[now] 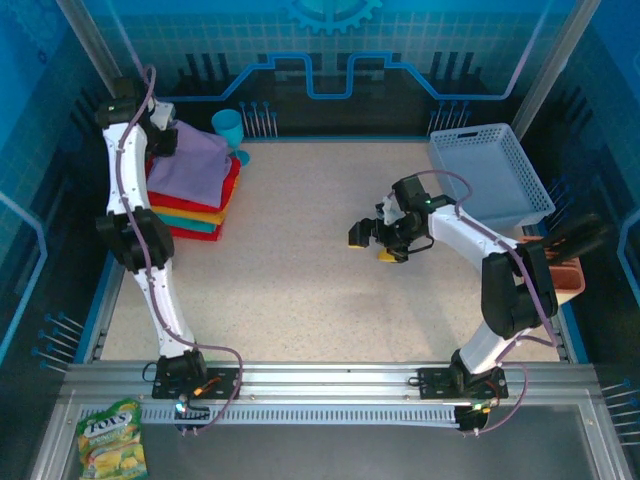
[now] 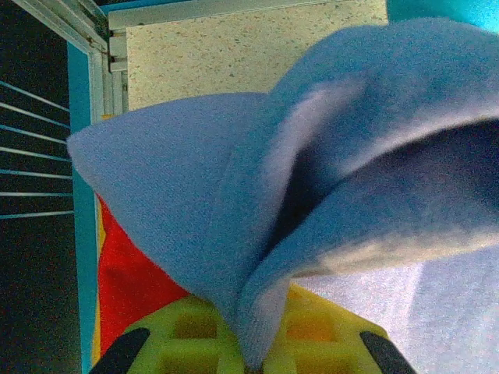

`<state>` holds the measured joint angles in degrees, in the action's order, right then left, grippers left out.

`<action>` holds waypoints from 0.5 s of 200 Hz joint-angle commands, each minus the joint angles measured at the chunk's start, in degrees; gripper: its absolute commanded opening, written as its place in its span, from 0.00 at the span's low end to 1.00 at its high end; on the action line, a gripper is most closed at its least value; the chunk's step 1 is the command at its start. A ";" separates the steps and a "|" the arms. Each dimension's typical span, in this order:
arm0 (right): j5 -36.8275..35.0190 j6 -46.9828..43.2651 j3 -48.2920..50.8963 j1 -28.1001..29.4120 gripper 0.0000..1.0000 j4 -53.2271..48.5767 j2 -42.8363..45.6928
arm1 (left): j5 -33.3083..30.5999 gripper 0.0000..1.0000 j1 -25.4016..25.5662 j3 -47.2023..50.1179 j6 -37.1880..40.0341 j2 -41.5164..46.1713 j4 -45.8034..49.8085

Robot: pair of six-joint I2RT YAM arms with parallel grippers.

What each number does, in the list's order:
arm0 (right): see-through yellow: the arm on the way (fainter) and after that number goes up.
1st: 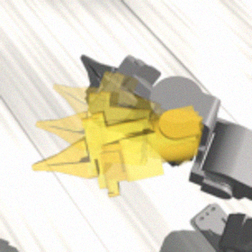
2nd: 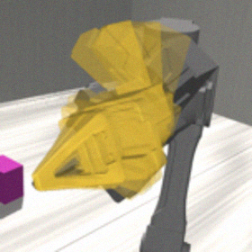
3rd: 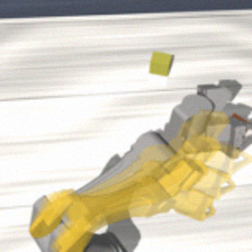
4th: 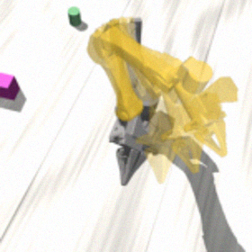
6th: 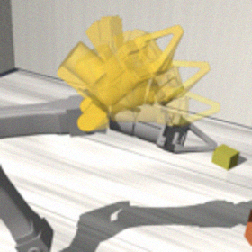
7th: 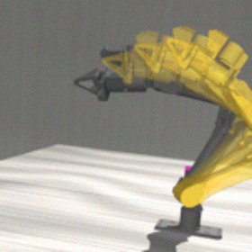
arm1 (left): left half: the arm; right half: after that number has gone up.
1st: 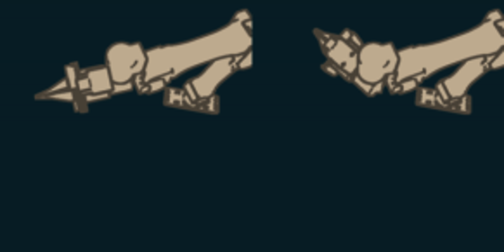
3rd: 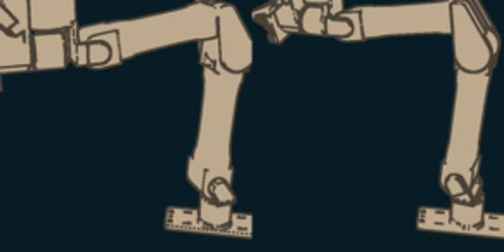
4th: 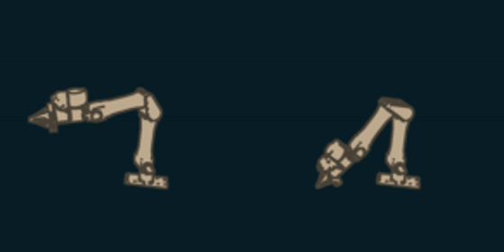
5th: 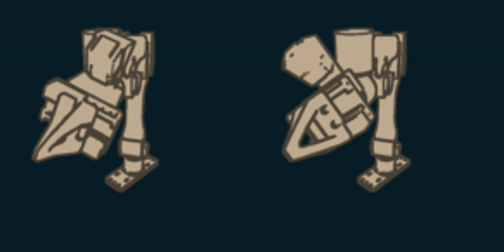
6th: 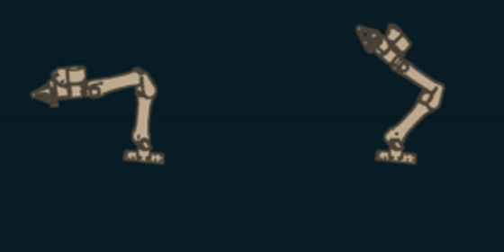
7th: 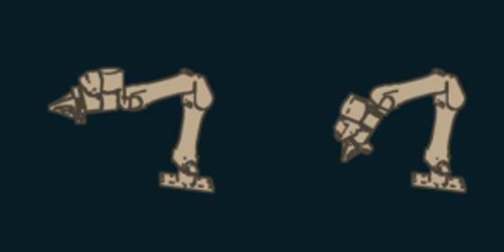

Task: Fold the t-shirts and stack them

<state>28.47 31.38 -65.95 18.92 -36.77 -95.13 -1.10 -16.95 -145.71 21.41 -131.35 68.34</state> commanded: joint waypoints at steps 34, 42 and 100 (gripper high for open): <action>-1.30 -0.84 -2.16 1.71 1.00 -3.19 -0.80 | -9.79 0.40 -0.28 -1.78 -0.61 -1.97 -3.29; -1.31 -0.81 -2.21 1.89 1.00 -3.13 -0.84 | -11.16 0.41 -0.28 -1.62 -1.11 -1.92 -3.38; -1.56 -0.97 -1.92 2.35 1.00 -3.01 -0.55 | -18.92 0.78 -0.36 -1.68 -5.84 0.33 -3.02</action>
<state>27.18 31.00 -66.85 20.56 -38.17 -95.70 -14.15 -16.99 -145.77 18.31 -132.29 65.63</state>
